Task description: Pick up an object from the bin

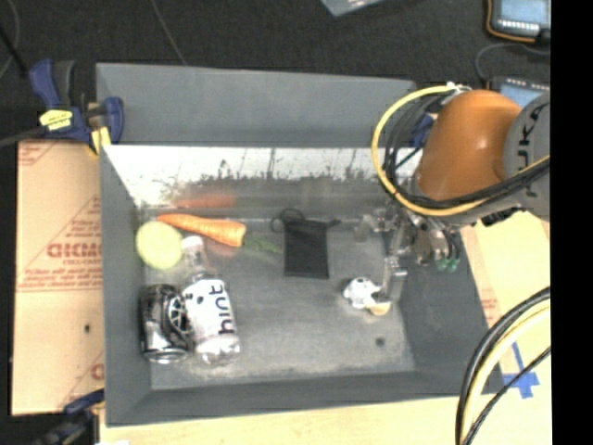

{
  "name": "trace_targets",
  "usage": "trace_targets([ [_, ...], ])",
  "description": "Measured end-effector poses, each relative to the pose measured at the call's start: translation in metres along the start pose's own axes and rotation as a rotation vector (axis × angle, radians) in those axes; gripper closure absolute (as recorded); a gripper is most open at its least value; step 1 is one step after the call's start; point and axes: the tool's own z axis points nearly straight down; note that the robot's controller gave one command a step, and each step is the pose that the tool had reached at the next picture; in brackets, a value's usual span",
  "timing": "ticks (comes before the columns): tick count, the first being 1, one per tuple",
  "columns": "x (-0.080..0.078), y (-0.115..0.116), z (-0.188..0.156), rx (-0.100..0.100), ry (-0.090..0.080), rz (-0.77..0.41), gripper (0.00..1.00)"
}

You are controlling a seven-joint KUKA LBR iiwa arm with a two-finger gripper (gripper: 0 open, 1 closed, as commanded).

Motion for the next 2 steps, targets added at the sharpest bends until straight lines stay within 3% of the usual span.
trace_targets([
  [1, 0.0, -0.004, 0.046, -0.002, 0.003, 0.06, 0.0],
  [2, -0.011, -0.015, 0.078, -0.001, -0.002, 0.155, 0.0],
])
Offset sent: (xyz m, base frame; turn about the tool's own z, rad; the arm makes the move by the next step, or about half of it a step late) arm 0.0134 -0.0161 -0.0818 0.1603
